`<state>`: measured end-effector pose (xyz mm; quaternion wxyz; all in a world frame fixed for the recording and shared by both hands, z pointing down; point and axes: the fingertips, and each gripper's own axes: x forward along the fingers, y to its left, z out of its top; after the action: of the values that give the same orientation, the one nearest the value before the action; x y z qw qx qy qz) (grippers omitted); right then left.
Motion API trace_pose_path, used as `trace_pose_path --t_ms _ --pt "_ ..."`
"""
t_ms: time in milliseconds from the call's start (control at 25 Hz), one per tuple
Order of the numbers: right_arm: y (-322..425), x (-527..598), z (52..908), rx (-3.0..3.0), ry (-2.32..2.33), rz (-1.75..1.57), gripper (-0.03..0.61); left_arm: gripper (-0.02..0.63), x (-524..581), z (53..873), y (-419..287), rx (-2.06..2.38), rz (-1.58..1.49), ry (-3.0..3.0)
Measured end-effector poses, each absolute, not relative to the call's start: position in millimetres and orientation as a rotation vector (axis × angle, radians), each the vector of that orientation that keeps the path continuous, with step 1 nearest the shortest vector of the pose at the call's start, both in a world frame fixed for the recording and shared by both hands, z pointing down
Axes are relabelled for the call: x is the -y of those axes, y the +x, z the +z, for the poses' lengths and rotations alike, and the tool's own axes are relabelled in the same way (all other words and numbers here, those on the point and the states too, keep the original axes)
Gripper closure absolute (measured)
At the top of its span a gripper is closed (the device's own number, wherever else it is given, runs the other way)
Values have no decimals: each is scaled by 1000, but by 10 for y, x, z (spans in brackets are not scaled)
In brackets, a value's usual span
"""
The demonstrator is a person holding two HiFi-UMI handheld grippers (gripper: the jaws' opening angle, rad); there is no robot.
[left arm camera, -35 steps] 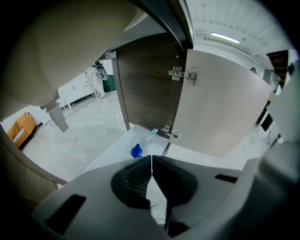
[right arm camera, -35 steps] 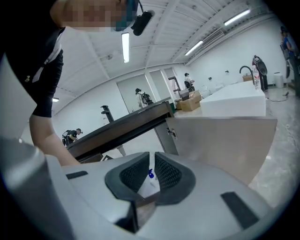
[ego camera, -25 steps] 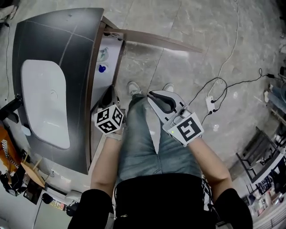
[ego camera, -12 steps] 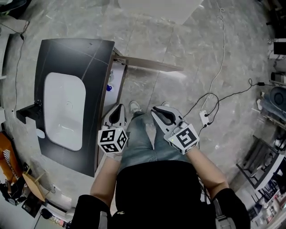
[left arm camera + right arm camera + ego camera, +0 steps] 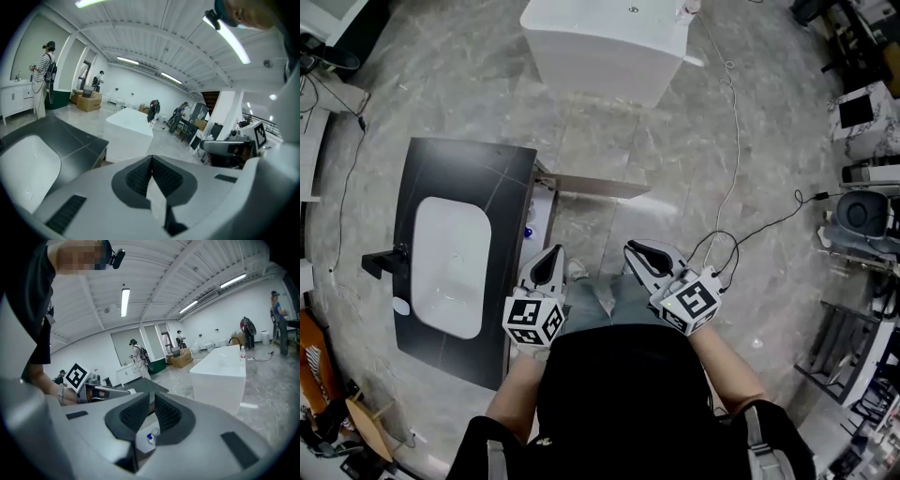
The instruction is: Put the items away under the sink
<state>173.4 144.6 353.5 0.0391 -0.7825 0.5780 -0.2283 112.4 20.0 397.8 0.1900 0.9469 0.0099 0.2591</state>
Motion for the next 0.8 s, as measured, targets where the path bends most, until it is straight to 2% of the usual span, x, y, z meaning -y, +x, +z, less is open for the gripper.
trace_pose_path --t_ms 320,800 --pt "1952 -1537 2927 -1724 -2463 -559 526 592 -339 3170 1472 -193 560 2795" --pt "2081 -1669 2299 -1627 -2505 -380 526 592 -350 2602 1669 -238 357 2778"
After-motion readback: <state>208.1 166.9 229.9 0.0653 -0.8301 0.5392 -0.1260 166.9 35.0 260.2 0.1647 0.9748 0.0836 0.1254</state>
